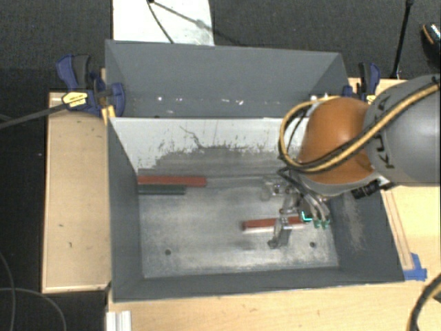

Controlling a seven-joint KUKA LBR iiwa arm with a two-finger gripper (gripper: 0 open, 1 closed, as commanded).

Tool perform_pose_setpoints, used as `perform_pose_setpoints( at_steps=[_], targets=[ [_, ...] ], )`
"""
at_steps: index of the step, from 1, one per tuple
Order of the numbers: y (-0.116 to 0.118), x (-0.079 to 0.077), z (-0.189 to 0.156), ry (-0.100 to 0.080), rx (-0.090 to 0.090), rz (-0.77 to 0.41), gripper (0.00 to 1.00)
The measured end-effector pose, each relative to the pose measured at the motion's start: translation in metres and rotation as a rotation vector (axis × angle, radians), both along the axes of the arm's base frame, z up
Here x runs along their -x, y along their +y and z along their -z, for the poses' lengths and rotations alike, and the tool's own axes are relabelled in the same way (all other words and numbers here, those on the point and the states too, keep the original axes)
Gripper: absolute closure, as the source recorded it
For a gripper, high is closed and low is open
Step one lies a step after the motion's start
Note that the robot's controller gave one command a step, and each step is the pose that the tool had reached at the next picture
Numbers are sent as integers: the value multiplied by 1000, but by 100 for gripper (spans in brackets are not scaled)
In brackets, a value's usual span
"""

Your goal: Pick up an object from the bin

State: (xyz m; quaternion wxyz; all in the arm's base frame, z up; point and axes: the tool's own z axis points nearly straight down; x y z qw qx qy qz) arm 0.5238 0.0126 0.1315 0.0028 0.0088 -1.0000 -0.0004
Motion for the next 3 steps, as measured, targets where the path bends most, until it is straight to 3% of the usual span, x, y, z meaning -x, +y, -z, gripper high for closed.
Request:
perform_pose_setpoints(
  at_steps=[1, 2, 3],
  targets=[
    [-24, -26, 63, -3, 0, -142, 0],
    [-23, -27, 61, -6, 0, -141, 100],
    [-27, 41, -70, -12, 1, -428, 100]
  ],
)
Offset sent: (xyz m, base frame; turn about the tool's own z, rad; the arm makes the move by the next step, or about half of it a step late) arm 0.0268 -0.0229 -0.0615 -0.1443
